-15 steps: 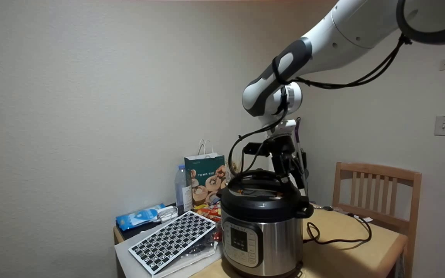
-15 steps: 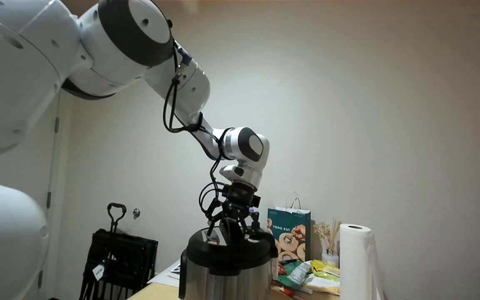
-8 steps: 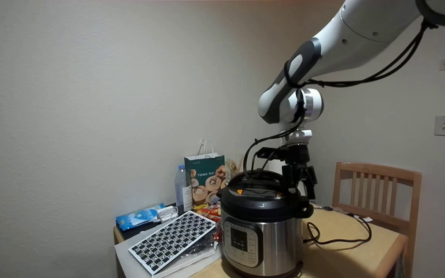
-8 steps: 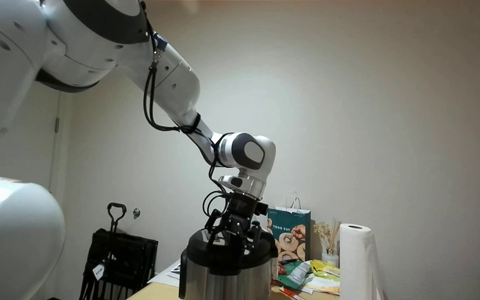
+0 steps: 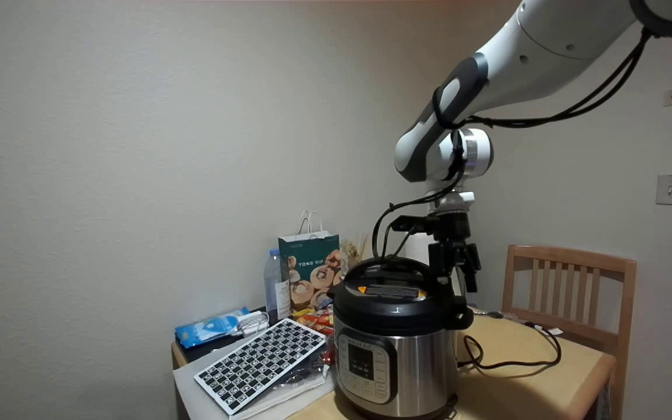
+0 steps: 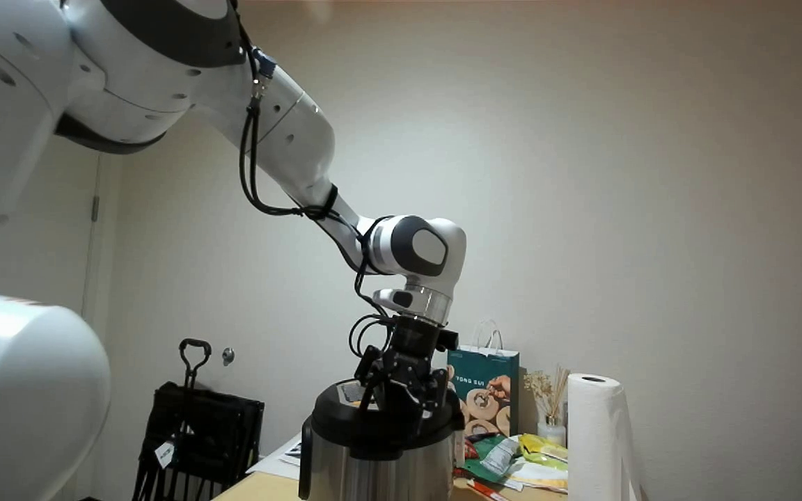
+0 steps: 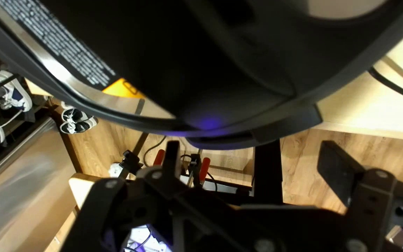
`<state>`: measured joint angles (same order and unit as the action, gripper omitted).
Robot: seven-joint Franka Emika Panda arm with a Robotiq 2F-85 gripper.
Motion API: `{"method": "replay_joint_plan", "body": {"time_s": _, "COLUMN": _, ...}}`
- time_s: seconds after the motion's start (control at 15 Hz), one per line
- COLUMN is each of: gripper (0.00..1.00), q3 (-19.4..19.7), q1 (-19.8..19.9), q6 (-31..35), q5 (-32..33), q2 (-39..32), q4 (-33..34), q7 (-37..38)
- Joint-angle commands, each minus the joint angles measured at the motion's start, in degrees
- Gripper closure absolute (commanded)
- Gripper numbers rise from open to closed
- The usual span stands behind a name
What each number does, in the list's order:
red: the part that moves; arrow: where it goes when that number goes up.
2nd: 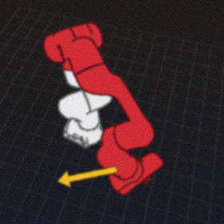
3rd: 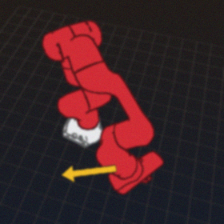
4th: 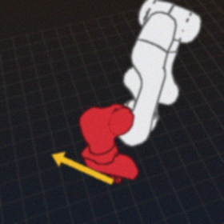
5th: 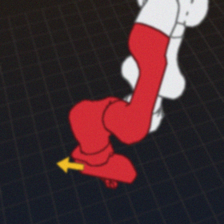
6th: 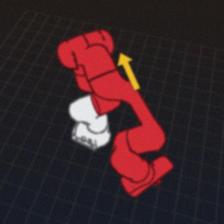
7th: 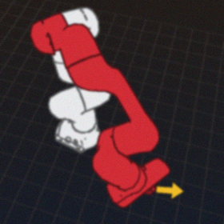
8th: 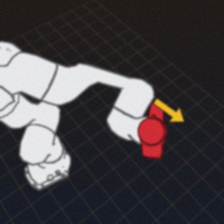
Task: Turn the lid of the cooker clockwise
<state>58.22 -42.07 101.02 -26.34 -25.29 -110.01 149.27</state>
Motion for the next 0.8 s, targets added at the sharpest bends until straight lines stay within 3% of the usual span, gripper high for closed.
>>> {"method": "replay_joint_plan", "body": {"time_s": 0.0, "gripper": 0.0, "q3": 6.9, "q1": -5.1, "q6": 3.3, "q5": -1.8, "q2": 1.3, "q4": -3.5, "q7": 0.0}}
{"method": "replay_joint_plan", "body": {"time_s": 0.07, "gripper": 0.0, "q3": 7.3, "q1": -5.2, "q6": 3.0, "q5": -1.2, "q2": 1.2, "q4": -3.5, "q7": 0.0}}
{"method": "replay_joint_plan", "body": {"time_s": 0.13, "gripper": 0.0, "q3": 5.3, "q1": -3.2, "q6": 0.8, "q5": -0.4, "q2": 0.0, "q4": -1.1, "q7": 0.0}}
{"method": "replay_joint_plan", "body": {"time_s": 0.4, "gripper": 0.0, "q3": 6.5, "q1": -4.0, "q6": 0.8, "q5": -0.4, "q2": 0.0, "q4": -1.8, "q7": 0.0}}
{"method": "replay_joint_plan", "body": {"time_s": 0.53, "gripper": 0.0, "q3": 5.0, "q1": -2.6, "q6": 0.1, "q5": -0.6, "q2": -0.7, "q4": -0.7, "q7": -3.0}}
{"method": "replay_joint_plan", "body": {"time_s": 0.6, "gripper": 0.0, "q3": -3.9, "q1": 4.0, "q6": 2.6, "q5": 4.9, "q2": 4.6, "q4": -0.8, "q7": -0.1}}
{"method": "replay_joint_plan", "body": {"time_s": 0.73, "gripper": 0.0, "q3": -10.0, "q1": 8.7, "q6": 3.2, "q5": 8.0, "q2": 4.7, "q4": 0.4, "q7": -0.7}}
